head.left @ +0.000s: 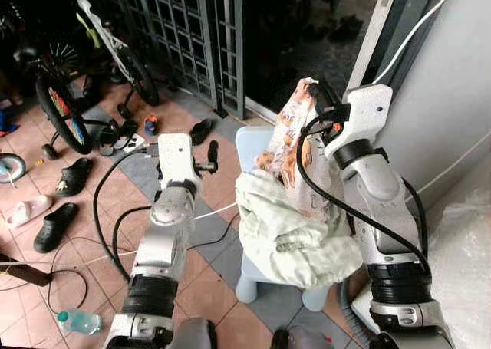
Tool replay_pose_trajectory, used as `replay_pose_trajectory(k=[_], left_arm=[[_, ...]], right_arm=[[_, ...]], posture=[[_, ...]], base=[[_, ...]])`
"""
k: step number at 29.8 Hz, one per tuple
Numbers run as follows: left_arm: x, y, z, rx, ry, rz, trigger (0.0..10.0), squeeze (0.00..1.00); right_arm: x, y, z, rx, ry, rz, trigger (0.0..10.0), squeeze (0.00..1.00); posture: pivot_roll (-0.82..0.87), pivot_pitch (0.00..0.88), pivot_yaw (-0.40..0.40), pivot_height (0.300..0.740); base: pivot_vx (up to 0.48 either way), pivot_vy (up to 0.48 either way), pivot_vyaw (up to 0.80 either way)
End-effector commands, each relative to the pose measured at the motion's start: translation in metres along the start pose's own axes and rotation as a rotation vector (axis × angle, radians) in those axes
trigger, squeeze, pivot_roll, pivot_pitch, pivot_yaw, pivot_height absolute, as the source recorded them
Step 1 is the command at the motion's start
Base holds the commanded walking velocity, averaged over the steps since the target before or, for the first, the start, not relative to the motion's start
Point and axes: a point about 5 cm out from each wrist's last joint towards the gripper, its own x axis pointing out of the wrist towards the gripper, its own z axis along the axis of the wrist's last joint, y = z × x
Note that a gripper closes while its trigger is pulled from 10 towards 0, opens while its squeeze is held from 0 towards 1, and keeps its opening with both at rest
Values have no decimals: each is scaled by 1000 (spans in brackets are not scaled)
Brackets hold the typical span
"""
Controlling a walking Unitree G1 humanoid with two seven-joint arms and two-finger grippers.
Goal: Clothes washing
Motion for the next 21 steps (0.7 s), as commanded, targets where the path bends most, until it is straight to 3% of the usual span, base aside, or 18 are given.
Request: replay_pose_trajectory(k=[1, 5, 12, 17, 18, 19, 20, 21], left_arm=[[1, 4, 0, 35, -16, -1, 10000, 0], [-3, 4, -7, 5, 5, 15, 10000, 0], [-17, 3, -22, 7, 55, 5, 10000, 0], [-23, 6, -26, 18, 77, -2, 10000, 0], [-23, 7, -24, 17, 71, -1, 10000, 0], [-24, 7, -22, 15, 68, -1, 10000, 0], [-24, 7, -21, 15, 67, -1, 10000, 0], [-25, 7, -21, 17, 67, -3, 10000, 0]], right_arm=[[4, 8, 9, -56, -63, 23, 0, 0], [-2, 7, 6, -47, -45, -4, 0, 0], [-33, 10, -18, -30, 41, -24, 0, 0], [-35, 6, -20, -7, 67, -67, 0, 0], [-34, 6, -19, -11, 68, -64, 3451, 0], [-34, 6, -19, -14, 68, -61, 3451, 0], [-32, 6, -18, -19, 70, -64, 10000, 0], [-29, 4, -17, -32, 66, -71, 10000, 0]], posture=[[-51, 0, 31, 740], [-66, 0, 26, 740], [-66, 0, 37, 740], [-58, 5, 55, 740], [-54, 15, 60, 740], [-54, 18, 61, 740], [-54, 25, 65, 740], [-52, 32, 66, 740]], base=[[0, 0, 0], [0, -201, 0], [0, 0, 0], [0, 0, 0], [0, 0, -800], [0, 0, -800], [0, 0, -800], [0, 0, -800]])
